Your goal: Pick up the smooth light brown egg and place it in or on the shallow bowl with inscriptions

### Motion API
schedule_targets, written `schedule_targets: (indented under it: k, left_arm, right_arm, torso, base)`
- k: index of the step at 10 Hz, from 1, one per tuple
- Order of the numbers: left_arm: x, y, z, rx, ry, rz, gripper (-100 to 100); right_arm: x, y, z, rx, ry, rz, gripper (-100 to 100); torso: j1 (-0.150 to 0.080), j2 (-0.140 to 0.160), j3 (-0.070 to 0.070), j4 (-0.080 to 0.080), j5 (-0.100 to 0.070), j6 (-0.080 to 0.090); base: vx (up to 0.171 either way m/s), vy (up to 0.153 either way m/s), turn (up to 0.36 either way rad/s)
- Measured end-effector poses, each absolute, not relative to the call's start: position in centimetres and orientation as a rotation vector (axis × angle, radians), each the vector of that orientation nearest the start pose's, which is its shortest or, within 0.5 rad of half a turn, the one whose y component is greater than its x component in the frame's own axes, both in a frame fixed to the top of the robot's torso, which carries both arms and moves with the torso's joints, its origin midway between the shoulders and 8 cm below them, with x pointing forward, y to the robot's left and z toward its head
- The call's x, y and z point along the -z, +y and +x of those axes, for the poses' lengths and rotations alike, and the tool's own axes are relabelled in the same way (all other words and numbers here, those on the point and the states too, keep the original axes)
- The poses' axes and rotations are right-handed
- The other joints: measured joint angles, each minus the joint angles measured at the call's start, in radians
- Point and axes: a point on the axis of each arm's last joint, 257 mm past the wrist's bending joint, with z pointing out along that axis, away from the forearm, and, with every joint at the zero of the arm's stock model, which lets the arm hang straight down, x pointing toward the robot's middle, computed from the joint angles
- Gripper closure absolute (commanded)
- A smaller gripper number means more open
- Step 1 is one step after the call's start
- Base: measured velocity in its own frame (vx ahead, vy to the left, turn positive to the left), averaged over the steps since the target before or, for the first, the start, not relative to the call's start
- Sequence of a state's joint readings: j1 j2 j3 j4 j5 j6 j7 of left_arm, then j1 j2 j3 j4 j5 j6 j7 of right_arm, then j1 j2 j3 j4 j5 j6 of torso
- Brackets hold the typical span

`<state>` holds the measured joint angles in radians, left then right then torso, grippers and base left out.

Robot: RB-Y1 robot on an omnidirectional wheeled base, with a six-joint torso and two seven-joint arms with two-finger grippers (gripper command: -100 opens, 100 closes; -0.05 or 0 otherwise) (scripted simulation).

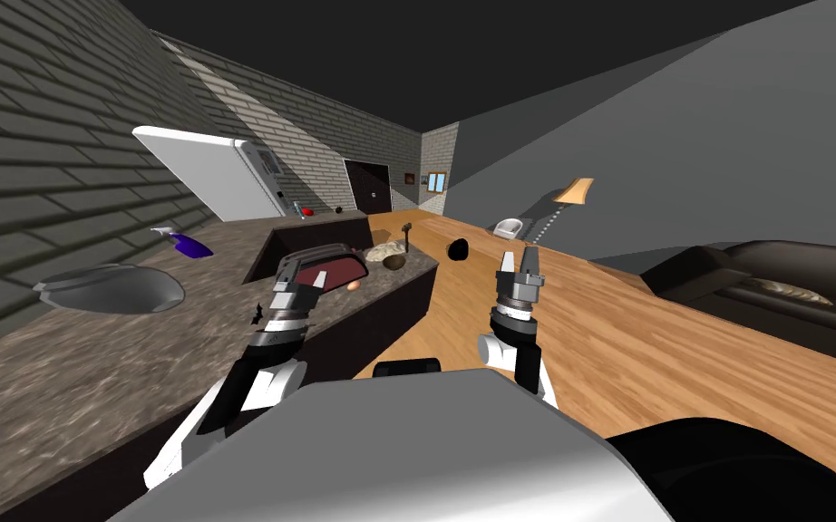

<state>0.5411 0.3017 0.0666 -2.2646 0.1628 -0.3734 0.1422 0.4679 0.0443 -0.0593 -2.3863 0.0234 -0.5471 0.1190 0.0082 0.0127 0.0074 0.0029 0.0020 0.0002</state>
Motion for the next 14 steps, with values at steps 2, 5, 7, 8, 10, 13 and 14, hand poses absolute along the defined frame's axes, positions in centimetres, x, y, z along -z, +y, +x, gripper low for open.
schedule_targets:
  k: [2,5,7,8,10,13,14]
  left_arm:
    - [2.3,30.8,36.9,1.408,0.887,-0.775,-100]
    - [3.9,32.6,38.6,1.422,0.946,-0.853,-100]
    - [4.8,33.6,39.7,1.434,0.982,-0.907,-100]
    - [5.1,34.0,40.0,1.436,0.994,-0.932,-100]
    - [6.2,35.4,41.4,1.445,1.023,-1.004,-100]
    - [7.7,36.6,42.7,1.455,1.055,-1.114,-100]
    - [8.2,37.0,43.0,1.455,1.063,-1.15,-100]
  right_arm:
    - [-8.8,-28.8,30.8,-1.158,0.486,0.483,0]
    - [-8.8,-28.8,30.8,-1.157,0.487,0.483,0]
    - [-8.8,-28.8,30.8,-1.158,0.487,0.483,0]
    - [-8.8,-28.8,30.8,-1.157,0.487,0.483,0]
    - [-8.8,-28.8,30.8,-1.158,0.487,0.483,0]
    - [-8.8,-28.8,30.8,-1.157,0.487,0.483,0]
    - [-8.8,-28.8,30.8,-1.157,0.487,0.484,0]
  torso:
    - [-0.001,-0.005,-0.002,-0.001,0.0,0.0]
    - [0.0,-0.004,-0.002,-0.001,0.0,0.0]
    - [-0.002,-0.007,-0.004,-0.001,0.0,0.0]
    - [-0.002,-0.008,-0.004,-0.002,0.0,0.0]
    - [-0.002,-0.007,-0.004,-0.001,0.0,0.0]
    - [-0.003,-0.01,-0.005,-0.002,-0.001,0.0]
    - [-0.004,-0.011,-0.006,-0.002,-0.001,0.0]
  base:
    - [-0.127,0.092,-0.083]
    - [-0.137,0.1,-0.09]
    - [-0.09,0.076,-0.094]
    - [-0.103,0.069,-0.078]
    - [-0.106,0.068,-0.093]
    - [-0.066,0.047,-0.094]
    - [-0.037,0.036,-0.101]
